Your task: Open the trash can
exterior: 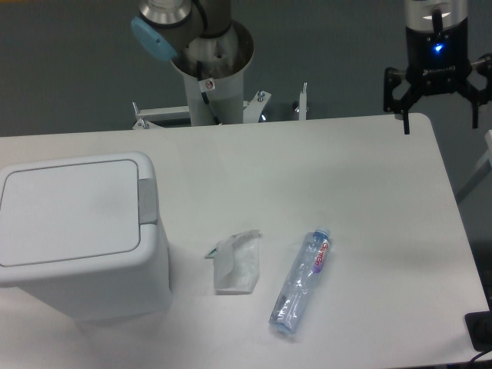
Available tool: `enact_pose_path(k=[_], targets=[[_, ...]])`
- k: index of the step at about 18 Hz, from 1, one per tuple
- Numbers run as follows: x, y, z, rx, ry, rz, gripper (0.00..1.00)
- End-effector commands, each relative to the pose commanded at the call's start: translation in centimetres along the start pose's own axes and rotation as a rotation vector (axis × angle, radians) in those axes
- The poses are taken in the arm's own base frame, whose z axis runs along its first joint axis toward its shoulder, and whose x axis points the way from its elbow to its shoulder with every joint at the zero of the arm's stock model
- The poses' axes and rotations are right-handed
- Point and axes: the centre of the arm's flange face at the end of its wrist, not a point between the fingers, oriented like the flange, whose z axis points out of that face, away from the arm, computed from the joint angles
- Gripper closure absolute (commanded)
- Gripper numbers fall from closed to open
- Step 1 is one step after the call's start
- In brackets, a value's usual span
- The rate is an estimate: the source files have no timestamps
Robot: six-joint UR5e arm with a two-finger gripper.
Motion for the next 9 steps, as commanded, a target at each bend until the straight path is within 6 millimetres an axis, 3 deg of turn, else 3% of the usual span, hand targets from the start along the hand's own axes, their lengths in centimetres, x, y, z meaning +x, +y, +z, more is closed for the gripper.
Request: enact_pose_path(k=[3,6,9], targets=[[-0.1,-0.3,-0.6,0.016,0.001,0.004,0.0],[0.6,-0.2,0.3,0.009,0.015,0.001,0.0],[2.5,-2.6,0.7,0.023,0.036,-0.086,0.0]])
